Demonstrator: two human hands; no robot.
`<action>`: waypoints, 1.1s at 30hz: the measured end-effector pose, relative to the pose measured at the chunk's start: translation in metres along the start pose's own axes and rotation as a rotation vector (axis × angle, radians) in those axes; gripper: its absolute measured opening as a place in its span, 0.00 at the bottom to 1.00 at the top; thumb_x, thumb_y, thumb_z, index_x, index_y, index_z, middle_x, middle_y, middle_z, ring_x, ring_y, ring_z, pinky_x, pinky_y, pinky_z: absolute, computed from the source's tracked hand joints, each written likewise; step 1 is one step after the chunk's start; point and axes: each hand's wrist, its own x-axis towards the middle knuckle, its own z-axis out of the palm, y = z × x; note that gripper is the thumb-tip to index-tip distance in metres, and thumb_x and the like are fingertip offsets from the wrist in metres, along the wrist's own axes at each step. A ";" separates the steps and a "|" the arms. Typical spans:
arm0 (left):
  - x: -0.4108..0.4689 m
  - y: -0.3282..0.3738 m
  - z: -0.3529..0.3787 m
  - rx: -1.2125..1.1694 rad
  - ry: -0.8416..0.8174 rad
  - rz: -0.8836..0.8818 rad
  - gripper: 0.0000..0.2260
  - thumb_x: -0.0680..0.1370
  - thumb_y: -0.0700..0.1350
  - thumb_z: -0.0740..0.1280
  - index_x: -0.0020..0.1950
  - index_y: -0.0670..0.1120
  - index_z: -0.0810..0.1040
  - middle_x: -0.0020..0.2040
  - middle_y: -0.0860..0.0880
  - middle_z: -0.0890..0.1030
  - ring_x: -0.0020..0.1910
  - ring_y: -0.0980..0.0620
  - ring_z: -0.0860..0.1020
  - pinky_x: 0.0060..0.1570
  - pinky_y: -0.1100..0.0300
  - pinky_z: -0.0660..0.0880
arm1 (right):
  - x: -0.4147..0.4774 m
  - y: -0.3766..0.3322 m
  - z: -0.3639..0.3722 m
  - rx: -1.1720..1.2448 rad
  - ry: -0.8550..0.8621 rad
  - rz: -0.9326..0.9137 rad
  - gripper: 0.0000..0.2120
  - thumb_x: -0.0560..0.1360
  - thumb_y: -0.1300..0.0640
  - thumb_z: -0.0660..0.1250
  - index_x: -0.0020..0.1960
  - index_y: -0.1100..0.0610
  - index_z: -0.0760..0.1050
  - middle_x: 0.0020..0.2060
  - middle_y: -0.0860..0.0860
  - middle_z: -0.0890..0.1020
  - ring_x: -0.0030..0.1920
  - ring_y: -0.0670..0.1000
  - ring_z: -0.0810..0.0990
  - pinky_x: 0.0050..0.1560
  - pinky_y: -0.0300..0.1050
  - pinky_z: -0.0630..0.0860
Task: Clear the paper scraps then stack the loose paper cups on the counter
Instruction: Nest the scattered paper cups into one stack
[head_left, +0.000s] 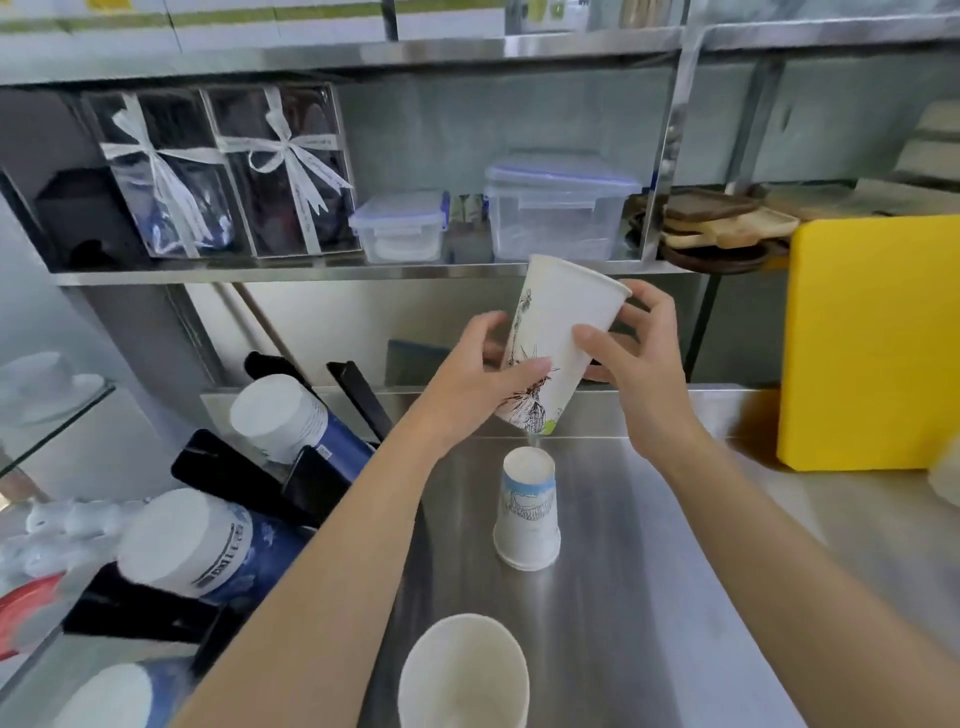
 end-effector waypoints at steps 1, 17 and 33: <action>-0.015 0.007 -0.003 0.021 -0.001 0.020 0.34 0.73 0.48 0.71 0.73 0.55 0.56 0.55 0.48 0.78 0.48 0.54 0.80 0.46 0.61 0.76 | -0.011 -0.008 0.002 0.008 -0.029 -0.020 0.22 0.71 0.62 0.69 0.58 0.47 0.63 0.56 0.50 0.75 0.50 0.49 0.78 0.43 0.40 0.82; -0.181 -0.022 -0.005 0.190 -0.043 0.094 0.47 0.69 0.45 0.75 0.72 0.66 0.43 0.62 0.61 0.68 0.64 0.57 0.72 0.63 0.58 0.71 | -0.162 0.000 0.008 -0.104 -0.360 0.006 0.32 0.62 0.46 0.71 0.63 0.45 0.63 0.61 0.44 0.73 0.57 0.43 0.76 0.52 0.41 0.79; -0.236 -0.112 0.014 0.172 -0.070 -0.177 0.42 0.67 0.53 0.73 0.69 0.70 0.49 0.75 0.62 0.58 0.72 0.60 0.61 0.70 0.55 0.64 | -0.207 0.059 -0.009 -0.617 -0.759 0.200 0.40 0.68 0.47 0.71 0.70 0.34 0.49 0.71 0.32 0.60 0.69 0.36 0.62 0.71 0.45 0.65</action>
